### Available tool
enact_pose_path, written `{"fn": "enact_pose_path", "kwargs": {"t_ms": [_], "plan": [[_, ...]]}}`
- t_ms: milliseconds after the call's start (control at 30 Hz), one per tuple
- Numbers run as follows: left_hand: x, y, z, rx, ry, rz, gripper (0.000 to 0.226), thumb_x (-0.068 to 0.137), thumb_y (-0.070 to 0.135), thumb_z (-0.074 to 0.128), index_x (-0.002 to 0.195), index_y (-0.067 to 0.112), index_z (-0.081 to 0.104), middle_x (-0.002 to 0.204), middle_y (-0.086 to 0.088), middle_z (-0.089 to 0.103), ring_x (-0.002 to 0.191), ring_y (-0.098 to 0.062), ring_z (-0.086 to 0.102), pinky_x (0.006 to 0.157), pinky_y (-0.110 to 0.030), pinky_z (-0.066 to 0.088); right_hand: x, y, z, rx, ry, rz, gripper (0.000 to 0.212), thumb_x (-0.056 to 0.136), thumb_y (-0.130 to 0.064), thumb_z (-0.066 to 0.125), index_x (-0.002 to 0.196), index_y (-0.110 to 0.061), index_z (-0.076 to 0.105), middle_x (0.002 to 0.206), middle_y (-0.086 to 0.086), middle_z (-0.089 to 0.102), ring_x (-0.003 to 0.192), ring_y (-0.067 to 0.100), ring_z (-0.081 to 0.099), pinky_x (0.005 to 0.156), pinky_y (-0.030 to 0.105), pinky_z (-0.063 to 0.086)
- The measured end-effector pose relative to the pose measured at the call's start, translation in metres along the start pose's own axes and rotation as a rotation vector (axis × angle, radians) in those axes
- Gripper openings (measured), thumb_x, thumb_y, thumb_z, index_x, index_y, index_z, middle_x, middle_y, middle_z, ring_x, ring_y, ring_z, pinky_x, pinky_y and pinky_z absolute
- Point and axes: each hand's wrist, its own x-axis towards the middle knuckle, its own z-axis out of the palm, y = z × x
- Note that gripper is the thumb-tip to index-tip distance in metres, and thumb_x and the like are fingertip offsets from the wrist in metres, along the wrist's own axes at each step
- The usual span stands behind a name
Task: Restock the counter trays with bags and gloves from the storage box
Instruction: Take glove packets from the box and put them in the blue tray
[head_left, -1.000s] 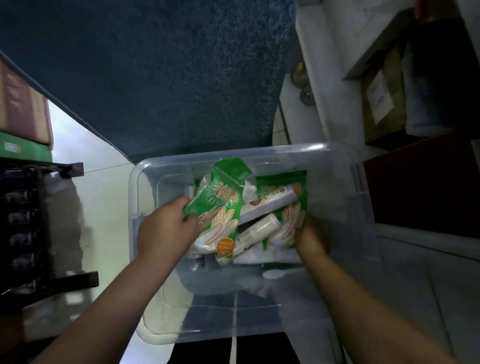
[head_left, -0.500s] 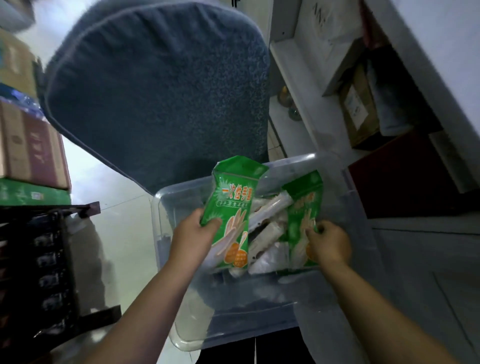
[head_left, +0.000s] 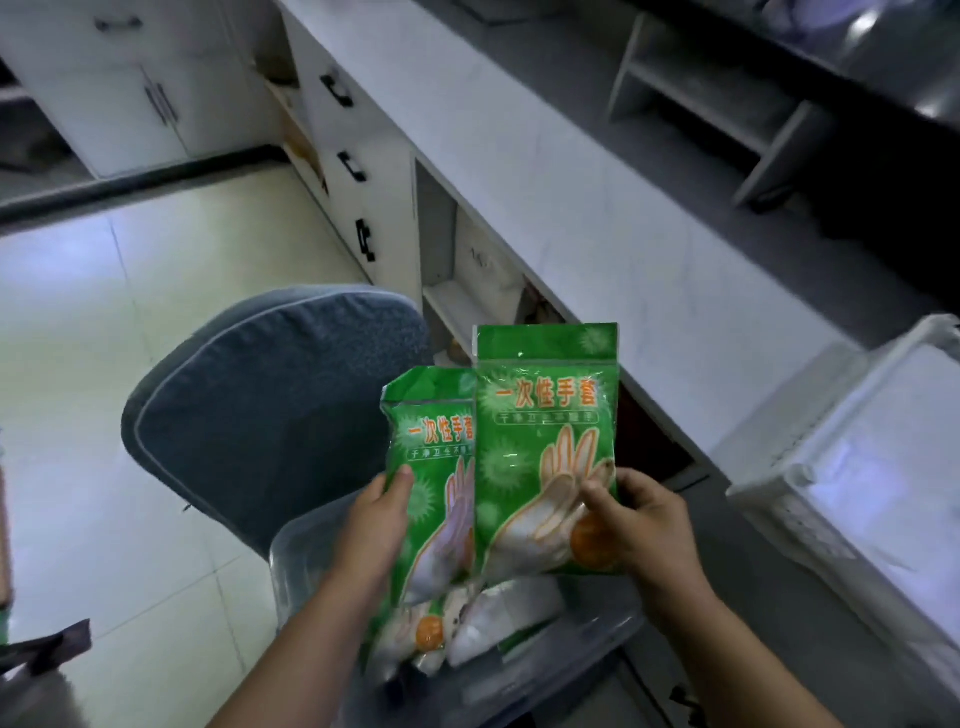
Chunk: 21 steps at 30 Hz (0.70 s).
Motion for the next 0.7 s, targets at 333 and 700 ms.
{"fn": "enact_pose_path", "kwargs": {"t_ms": [333, 700], "plan": [[-0.050, 0.068, 0.036, -0.507, -0.401, -0.119, 0.048, 0.096, 0.041, 0.038, 0.094, 0.005, 0.069, 0.084, -0.012, 0.076, 0.076, -0.022, 0.073, 0.067, -0.031, 0.058, -0.029, -0.033, -0.010, 0.125, 0.026, 0.110, 0.010, 0.084, -0.009, 0.065, 0.077, -0.008, 0.072, 0.075, 0.012, 0.071, 0.065, 0.020, 0.062, 0.065, 0.034, 0.051], [-0.108, 0.102, 0.102, -0.506, -0.547, 0.039, 0.029, 0.081, 0.027, 0.063, 0.096, 0.002, 0.068, 0.091, -0.021, 0.074, 0.083, -0.037, 0.071, 0.079, -0.046, 0.056, -0.049, -0.050, -0.087, 0.048, 0.126, 0.125, 0.072, 0.063, -0.023, 0.080, 0.125, -0.009, 0.047, 0.118, 0.007, 0.060, 0.105, 0.017, 0.059, 0.088, 0.023, 0.048]]}}
